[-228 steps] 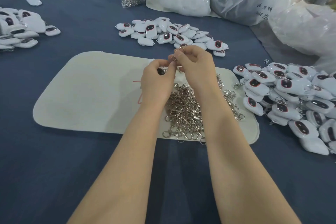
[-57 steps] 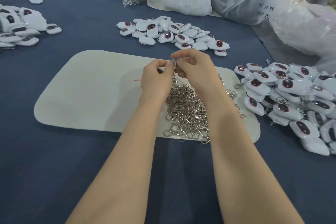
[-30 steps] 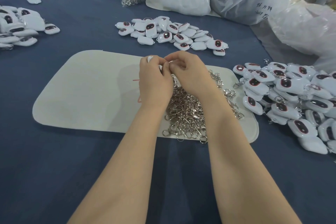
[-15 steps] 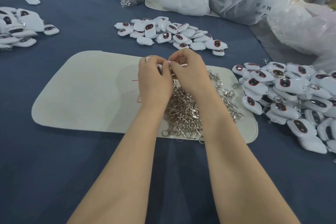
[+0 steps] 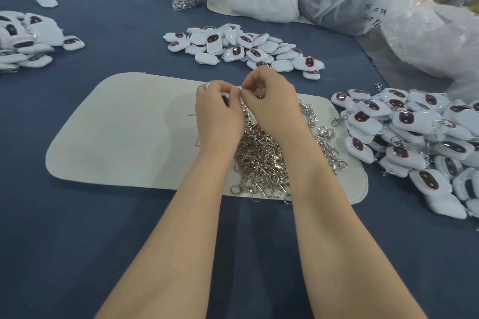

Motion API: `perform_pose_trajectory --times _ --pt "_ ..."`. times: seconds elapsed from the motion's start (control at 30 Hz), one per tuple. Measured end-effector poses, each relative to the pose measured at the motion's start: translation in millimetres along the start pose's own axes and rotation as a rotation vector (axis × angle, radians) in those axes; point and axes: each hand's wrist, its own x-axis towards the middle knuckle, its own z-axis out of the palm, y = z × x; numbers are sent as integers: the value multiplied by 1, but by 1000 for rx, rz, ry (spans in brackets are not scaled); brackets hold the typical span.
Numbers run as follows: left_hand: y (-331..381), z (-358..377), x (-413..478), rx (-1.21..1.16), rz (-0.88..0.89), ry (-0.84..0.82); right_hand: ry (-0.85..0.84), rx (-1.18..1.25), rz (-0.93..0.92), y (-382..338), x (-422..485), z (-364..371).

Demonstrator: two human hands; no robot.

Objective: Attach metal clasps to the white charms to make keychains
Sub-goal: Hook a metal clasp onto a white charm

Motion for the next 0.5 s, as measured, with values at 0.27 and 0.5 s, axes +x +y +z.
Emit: perform_pose_trajectory --times 0.27,0.5 --pt "1 -1 0 22 22 1 26 -17 -30 2 0 1" --pt "1 -4 -1 38 70 18 -38 -36 -41 2 -1 2"
